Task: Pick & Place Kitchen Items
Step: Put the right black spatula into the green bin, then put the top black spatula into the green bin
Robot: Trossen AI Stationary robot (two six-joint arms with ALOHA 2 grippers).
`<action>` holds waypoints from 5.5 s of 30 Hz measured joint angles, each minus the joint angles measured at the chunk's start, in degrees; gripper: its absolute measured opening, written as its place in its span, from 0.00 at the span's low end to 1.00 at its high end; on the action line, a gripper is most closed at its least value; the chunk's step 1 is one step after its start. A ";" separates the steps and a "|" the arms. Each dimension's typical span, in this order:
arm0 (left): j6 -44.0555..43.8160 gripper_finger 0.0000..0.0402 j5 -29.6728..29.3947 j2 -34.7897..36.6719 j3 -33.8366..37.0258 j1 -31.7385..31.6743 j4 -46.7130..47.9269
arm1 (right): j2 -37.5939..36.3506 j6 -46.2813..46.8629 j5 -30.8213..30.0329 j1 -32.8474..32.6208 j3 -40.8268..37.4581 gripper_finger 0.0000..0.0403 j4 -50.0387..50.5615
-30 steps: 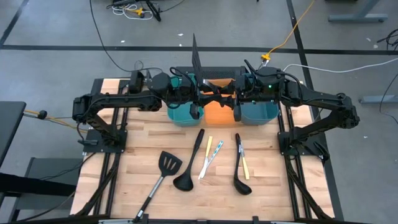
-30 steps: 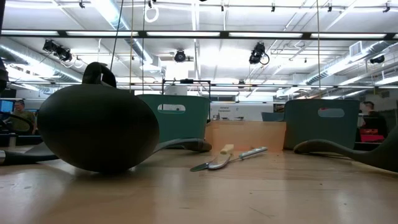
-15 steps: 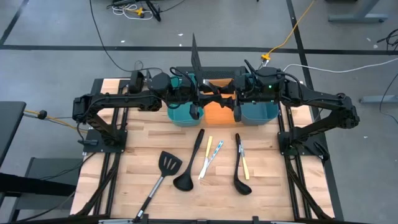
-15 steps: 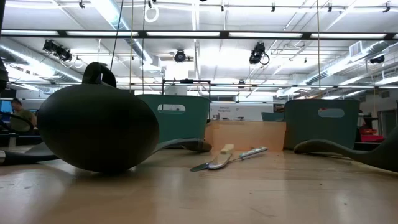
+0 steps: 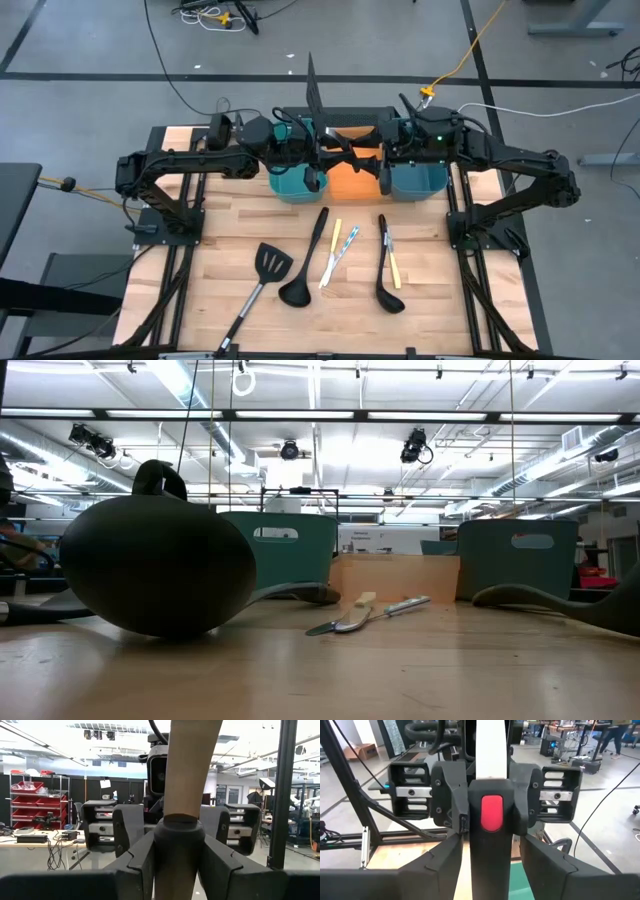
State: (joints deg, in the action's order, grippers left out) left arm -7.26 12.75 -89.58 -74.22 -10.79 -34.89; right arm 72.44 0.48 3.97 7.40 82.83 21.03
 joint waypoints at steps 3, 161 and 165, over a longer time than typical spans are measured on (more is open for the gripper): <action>0.17 0.31 0.00 0.00 0.00 -0.01 0.38 | -0.75 0.03 0.00 0.00 0.00 0.51 0.78; -41.56 0.37 39.28 8.94 24.98 -27.36 54.83 | -8.06 -0.53 -2.89 0.01 0.00 0.51 9.03; -41.64 0.37 39.18 8.94 24.98 -27.48 54.83 | -8.06 -0.95 -2.89 0.02 0.00 0.51 9.03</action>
State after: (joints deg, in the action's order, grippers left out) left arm -48.90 51.94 -80.64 -49.23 -38.27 19.94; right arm 64.38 -0.47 1.08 7.42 82.83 30.06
